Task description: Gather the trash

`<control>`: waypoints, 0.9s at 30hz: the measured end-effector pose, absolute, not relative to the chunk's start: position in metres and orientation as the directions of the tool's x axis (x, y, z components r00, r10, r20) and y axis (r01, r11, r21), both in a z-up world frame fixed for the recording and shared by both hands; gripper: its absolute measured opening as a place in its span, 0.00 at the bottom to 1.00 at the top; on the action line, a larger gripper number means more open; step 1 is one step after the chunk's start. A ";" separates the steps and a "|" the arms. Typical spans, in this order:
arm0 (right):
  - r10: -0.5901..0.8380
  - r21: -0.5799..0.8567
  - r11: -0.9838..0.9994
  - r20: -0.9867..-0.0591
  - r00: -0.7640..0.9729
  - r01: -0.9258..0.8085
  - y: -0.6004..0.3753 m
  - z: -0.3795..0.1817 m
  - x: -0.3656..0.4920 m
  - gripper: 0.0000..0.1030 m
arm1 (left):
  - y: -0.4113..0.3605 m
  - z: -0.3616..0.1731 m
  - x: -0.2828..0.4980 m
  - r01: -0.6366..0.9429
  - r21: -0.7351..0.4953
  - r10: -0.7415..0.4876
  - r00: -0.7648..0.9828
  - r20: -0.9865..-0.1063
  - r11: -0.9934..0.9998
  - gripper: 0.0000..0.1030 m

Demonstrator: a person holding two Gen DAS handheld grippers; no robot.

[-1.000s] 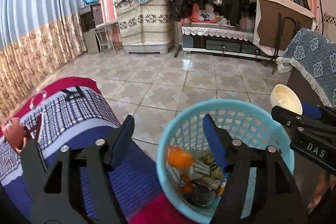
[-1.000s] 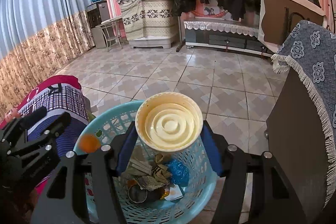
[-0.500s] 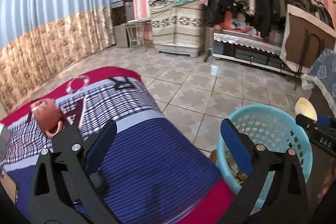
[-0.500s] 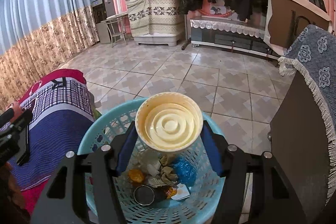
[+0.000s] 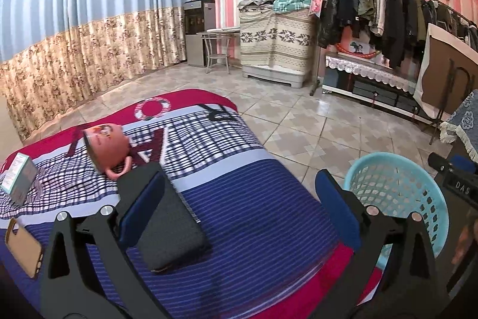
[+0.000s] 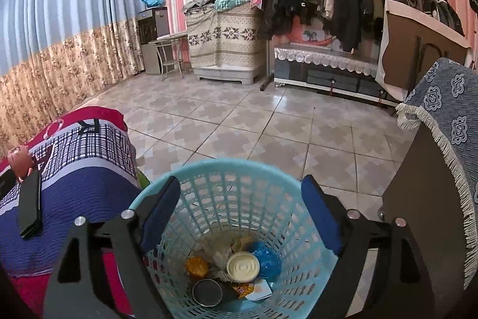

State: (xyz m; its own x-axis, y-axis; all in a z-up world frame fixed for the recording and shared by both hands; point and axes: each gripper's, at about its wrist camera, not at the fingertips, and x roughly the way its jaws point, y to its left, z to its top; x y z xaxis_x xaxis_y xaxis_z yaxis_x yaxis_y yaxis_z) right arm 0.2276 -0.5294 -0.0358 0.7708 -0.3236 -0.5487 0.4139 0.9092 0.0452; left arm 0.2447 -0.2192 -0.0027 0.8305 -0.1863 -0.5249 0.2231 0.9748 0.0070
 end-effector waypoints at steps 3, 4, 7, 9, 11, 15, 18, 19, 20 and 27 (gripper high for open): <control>-0.322 0.054 0.907 -0.553 0.769 0.418 -0.531 -0.036 0.227 0.90 | -0.207 -0.003 0.238 0.200 0.031 -0.156 0.841 -0.519 0.979 0.94; -0.321 0.059 0.906 -0.550 0.771 0.420 -0.532 -0.036 0.226 0.94 | -0.201 -0.002 0.234 0.191 0.037 -0.144 0.843 -0.518 0.981 0.94; -0.314 0.077 0.906 -0.537 0.783 0.416 -0.529 -0.033 0.225 0.94 | -0.184 -0.001 0.225 0.177 0.043 -0.130 0.846 -0.517 0.983 0.94; -0.301 0.086 0.910 -0.536 0.789 0.406 -0.525 -0.033 0.225 0.96 | -0.171 0.000 0.218 0.160 0.050 -0.113 0.854 -0.508 0.986 0.94; -0.281 0.094 0.917 -0.539 0.794 0.388 -0.520 -0.035 0.226 0.96 | -0.155 0.001 0.209 0.128 0.064 -0.079 0.863 -0.498 0.990 0.94; -0.243 0.103 0.931 -0.544 0.803 0.351 -0.504 -0.037 0.224 0.96 | -0.123 0.004 0.192 0.084 0.057 -0.044 0.865 -0.499 0.995 0.95; -0.196 0.121 0.945 -0.536 0.821 0.305 -0.486 -0.035 0.218 0.96 | -0.097 0.007 0.176 0.054 0.033 -0.032 0.875 -0.483 0.998 0.94; -0.180 0.127 0.949 -0.531 0.828 0.287 -0.478 -0.034 0.214 0.96 | -0.087 0.008 0.169 0.040 0.027 -0.022 0.874 -0.485 0.999 0.95; -0.162 0.133 0.954 -0.524 0.836 0.268 -0.472 -0.031 0.210 0.96 | -0.079 0.008 0.164 0.035 0.024 -0.018 0.869 -0.495 0.999 0.95; -0.112 0.127 0.975 -0.442 0.890 0.185 -0.417 -0.001 0.184 0.96 | -0.034 0.018 0.108 -0.093 0.019 0.091 0.888 -0.450 0.996 0.95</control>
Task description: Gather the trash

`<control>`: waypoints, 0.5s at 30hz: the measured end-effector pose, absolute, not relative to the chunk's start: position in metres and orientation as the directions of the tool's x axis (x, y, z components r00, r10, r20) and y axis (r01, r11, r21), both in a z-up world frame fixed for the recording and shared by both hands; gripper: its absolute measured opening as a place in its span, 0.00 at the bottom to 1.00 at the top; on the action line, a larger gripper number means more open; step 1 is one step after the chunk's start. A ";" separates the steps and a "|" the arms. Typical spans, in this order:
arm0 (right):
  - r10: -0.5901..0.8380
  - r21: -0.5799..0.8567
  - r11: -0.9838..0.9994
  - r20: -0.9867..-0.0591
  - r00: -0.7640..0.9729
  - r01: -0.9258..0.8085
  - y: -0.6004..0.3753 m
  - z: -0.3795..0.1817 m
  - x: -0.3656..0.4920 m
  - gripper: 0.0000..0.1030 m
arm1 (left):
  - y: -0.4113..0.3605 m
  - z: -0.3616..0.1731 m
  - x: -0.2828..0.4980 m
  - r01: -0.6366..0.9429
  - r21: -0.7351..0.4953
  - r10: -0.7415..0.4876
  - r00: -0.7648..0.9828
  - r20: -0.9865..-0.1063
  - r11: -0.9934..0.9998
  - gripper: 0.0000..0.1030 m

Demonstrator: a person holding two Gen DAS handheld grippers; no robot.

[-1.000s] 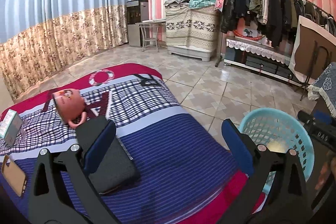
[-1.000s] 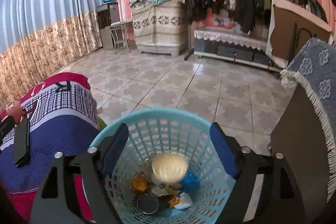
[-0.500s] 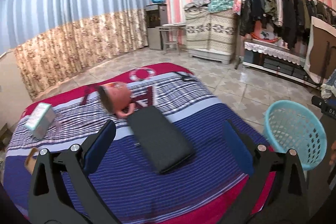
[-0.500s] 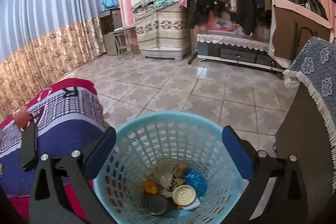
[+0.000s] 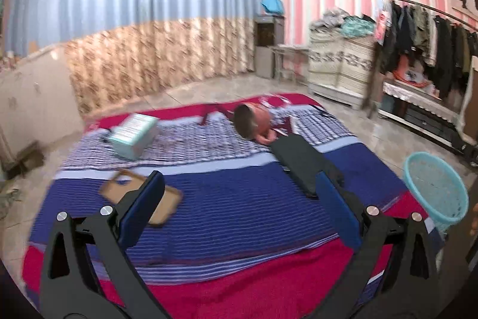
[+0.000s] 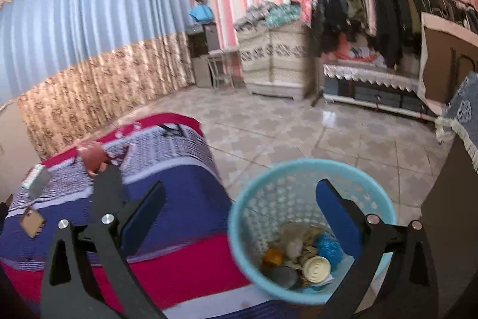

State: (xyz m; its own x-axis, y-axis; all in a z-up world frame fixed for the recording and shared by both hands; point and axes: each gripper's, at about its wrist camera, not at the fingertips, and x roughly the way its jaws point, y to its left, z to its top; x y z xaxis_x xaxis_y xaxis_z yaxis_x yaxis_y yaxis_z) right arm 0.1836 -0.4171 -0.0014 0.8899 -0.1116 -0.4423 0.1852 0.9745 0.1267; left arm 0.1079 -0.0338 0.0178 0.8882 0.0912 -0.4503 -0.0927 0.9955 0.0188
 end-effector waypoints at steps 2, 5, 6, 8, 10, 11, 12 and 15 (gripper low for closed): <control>-0.101 0.101 0.982 -0.425 0.900 0.158 -0.394 0.004 0.172 0.96 | -0.026 0.021 0.093 -0.100 0.037 0.106 0.889 -0.446 0.994 0.95; -0.072 0.050 0.993 -0.423 0.904 0.102 -0.365 0.004 0.154 0.96 | -0.021 0.023 0.076 -0.080 0.044 0.091 0.891 -0.444 0.996 0.95; -0.062 0.038 0.996 -0.422 0.904 0.086 -0.358 0.003 0.147 0.96 | -0.020 0.023 0.072 -0.081 0.046 0.093 0.892 -0.442 0.996 0.95; -0.048 0.041 0.997 -0.424 0.904 0.072 -0.348 0.000 0.133 0.96 | -0.017 0.021 0.059 -0.087 0.034 0.093 0.895 -0.435 0.996 0.95; -0.038 0.067 0.995 -0.422 0.906 0.073 -0.342 -0.005 0.117 0.96 | -0.018 0.020 0.050 -0.074 0.011 0.071 0.899 -0.433 0.997 0.95; -0.036 0.080 0.994 -0.423 0.906 0.077 -0.341 -0.007 0.111 0.96 | -0.018 0.019 0.046 -0.070 0.005 0.065 0.900 -0.432 0.998 0.95; -0.035 0.095 0.992 -0.421 0.906 0.082 -0.339 -0.011 0.102 0.96 | -0.018 0.018 0.043 -0.067 0.002 0.062 0.901 -0.429 0.998 0.95; -0.051 0.070 0.994 -0.414 0.909 0.088 -0.330 -0.017 0.087 0.96 | -0.019 0.016 0.032 -0.077 -0.002 0.069 0.907 -0.415 0.997 0.95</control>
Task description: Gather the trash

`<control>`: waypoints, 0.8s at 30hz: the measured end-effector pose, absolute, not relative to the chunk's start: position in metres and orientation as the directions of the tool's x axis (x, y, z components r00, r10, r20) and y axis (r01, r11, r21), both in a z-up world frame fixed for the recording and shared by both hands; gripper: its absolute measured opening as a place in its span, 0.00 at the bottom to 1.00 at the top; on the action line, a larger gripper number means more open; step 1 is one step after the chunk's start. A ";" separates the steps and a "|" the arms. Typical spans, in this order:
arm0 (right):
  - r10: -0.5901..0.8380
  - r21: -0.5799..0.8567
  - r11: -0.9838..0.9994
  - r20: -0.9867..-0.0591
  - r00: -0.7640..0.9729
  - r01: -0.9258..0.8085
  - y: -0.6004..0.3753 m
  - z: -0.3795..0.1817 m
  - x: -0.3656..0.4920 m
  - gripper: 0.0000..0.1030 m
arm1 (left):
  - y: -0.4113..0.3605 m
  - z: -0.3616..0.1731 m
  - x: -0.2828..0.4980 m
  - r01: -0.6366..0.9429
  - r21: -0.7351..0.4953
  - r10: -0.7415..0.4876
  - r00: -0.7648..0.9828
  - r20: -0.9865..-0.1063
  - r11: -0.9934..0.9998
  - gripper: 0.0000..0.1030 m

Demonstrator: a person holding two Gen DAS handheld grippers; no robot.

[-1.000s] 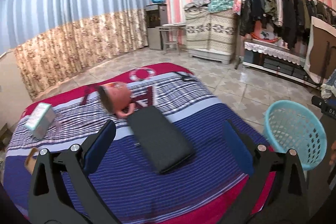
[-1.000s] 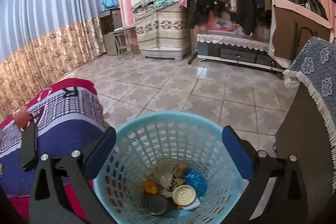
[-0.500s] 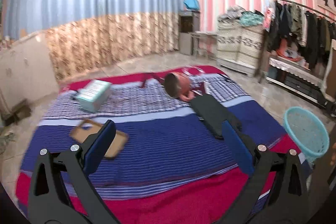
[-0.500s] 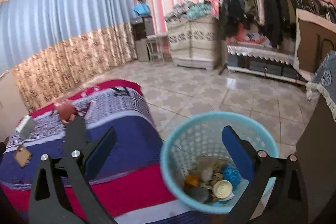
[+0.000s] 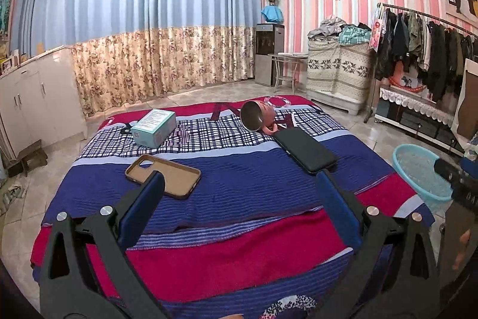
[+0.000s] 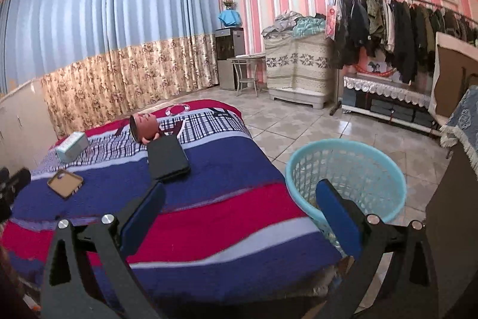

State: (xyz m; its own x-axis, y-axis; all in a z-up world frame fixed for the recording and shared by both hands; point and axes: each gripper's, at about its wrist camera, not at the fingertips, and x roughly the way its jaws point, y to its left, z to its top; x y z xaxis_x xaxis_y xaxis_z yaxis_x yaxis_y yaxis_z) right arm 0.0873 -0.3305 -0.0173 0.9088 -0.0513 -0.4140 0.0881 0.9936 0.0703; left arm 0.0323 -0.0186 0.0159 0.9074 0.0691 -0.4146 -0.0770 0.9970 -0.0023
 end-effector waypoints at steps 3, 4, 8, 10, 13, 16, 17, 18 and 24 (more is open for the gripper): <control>-0.033 0.068 0.995 -0.408 0.912 0.067 -0.320 -0.020 0.076 0.96 | -0.022 0.013 0.023 -0.064 -0.002 0.058 0.914 -0.402 0.998 0.95; -0.031 0.066 0.996 -0.406 0.913 0.064 -0.316 -0.021 0.072 0.96 | -0.024 0.013 0.022 -0.060 0.003 0.056 0.915 -0.400 0.998 0.95; -0.055 0.024 0.997 -0.399 0.915 0.070 -0.302 -0.026 0.064 0.96 | -0.032 0.011 0.015 -0.041 0.016 0.044 0.922 -0.385 0.999 0.95; -0.047 -0.003 0.999 -0.409 0.911 0.050 -0.295 -0.028 0.065 0.96 | -0.033 0.010 0.014 -0.037 0.012 0.039 0.923 -0.384 0.999 0.95; -0.042 -0.015 0.999 -0.415 0.909 0.039 -0.292 -0.033 0.065 0.96 | -0.035 0.008 0.015 -0.038 0.009 0.038 0.922 -0.386 0.999 0.95; -0.037 -0.013 0.999 -0.422 0.906 0.035 -0.291 -0.035 0.065 0.96 | -0.034 0.008 0.016 -0.034 0.010 0.036 0.922 -0.385 0.999 0.95; -0.040 -0.017 0.999 -0.419 0.907 0.036 -0.291 -0.035 0.065 0.96 | -0.034 0.008 0.016 -0.036 0.013 0.038 0.922 -0.385 0.999 0.95; -0.040 -0.019 0.999 -0.417 0.908 0.035 -0.291 -0.035 0.064 0.96 | -0.034 0.008 0.016 -0.036 0.014 0.038 0.922 -0.384 0.999 0.95; -0.030 -0.007 1.000 -0.412 0.911 0.030 -0.293 -0.033 0.063 0.96 | -0.036 0.005 0.014 -0.037 0.010 0.038 0.925 -0.378 0.999 0.95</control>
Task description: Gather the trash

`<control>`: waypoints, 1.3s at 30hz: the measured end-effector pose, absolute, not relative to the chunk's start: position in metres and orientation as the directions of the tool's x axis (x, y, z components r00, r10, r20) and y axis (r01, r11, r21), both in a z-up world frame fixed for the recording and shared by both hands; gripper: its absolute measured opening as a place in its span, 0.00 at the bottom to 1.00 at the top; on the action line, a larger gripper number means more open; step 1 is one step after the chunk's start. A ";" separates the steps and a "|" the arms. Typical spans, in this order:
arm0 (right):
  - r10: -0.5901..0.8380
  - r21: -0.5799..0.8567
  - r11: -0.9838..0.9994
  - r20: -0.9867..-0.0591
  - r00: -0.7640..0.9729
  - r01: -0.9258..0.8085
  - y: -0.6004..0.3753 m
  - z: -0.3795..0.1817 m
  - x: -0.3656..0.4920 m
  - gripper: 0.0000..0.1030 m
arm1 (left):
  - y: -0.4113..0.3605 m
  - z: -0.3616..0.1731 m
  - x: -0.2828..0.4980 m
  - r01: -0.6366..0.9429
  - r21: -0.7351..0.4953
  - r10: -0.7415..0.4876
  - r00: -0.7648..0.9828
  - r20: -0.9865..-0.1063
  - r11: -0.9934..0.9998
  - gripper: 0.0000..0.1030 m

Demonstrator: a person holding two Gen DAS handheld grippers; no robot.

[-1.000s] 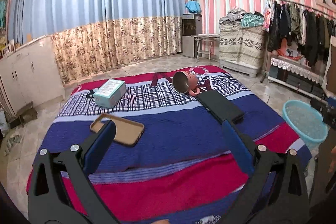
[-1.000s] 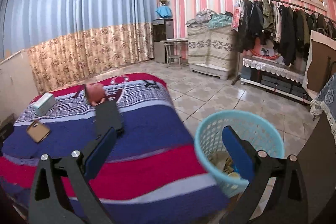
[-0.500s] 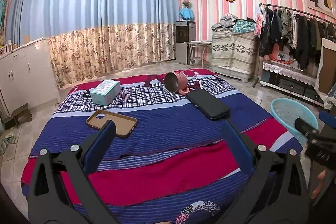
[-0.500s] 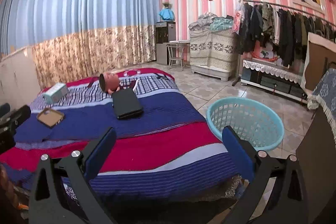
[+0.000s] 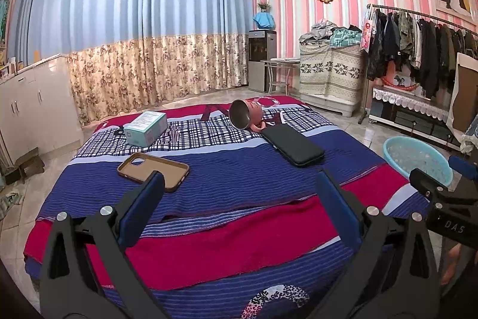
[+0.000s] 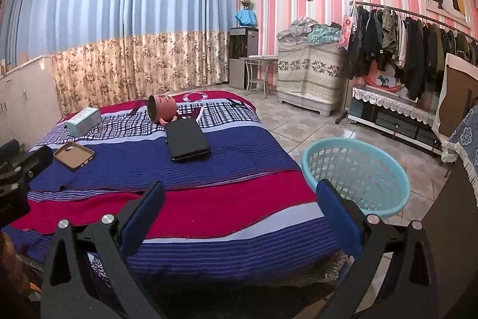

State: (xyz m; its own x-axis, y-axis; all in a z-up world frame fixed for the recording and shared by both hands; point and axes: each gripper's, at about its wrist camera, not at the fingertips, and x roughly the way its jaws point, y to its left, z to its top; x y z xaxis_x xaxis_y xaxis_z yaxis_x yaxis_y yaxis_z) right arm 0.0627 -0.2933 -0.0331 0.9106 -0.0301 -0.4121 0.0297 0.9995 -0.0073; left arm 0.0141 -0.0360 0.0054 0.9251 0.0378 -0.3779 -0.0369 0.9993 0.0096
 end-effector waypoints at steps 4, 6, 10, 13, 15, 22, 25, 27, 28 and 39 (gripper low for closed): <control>-0.024 -0.006 1.000 -0.417 0.908 0.024 -0.293 -0.033 0.064 0.96 | -0.041 0.003 0.014 -0.037 0.012 0.039 0.929 -0.369 0.999 0.95; -0.012 0.004 1.000 -0.419 0.908 0.015 -0.293 -0.034 0.064 0.96 | -0.042 0.002 0.014 -0.037 0.016 0.040 0.930 -0.365 0.999 0.95; -0.006 0.013 1.000 -0.417 0.909 0.013 -0.295 -0.033 0.064 0.96 | -0.043 0.001 0.014 -0.039 0.016 0.042 0.931 -0.364 0.999 0.95; -0.003 0.018 1.000 -0.416 0.909 0.012 -0.294 -0.034 0.065 0.96 | -0.043 0.002 0.015 -0.034 0.018 0.039 0.931 -0.363 0.999 0.95; -0.005 0.015 1.000 -0.416 0.909 0.013 -0.294 -0.034 0.065 0.96 | -0.043 0.001 0.015 -0.032 0.018 0.036 0.932 -0.361 0.999 0.95; -0.006 0.011 1.000 -0.414 0.910 0.012 -0.295 -0.033 0.065 0.96 | -0.042 0.004 0.015 -0.034 0.018 0.039 0.934 -0.354 0.999 0.95; -0.007 0.011 1.000 -0.414 0.910 0.012 -0.295 -0.033 0.065 0.96 | -0.041 0.006 0.017 -0.038 0.024 0.044 0.936 -0.349 0.999 0.95; -0.007 0.010 1.000 -0.414 0.910 0.012 -0.295 -0.033 0.065 0.96 | -0.040 0.006 0.017 -0.036 0.020 0.041 0.936 -0.350 0.999 0.95; -0.007 0.010 1.000 -0.414 0.910 0.012 -0.294 -0.033 0.065 0.96 | -0.040 0.006 0.017 -0.037 0.021 0.042 0.936 -0.349 0.999 0.95; -0.009 0.007 1.000 -0.412 0.911 0.013 -0.294 -0.034 0.065 0.96 | -0.039 0.006 0.020 -0.030 0.016 0.033 0.935 -0.353 0.999 0.95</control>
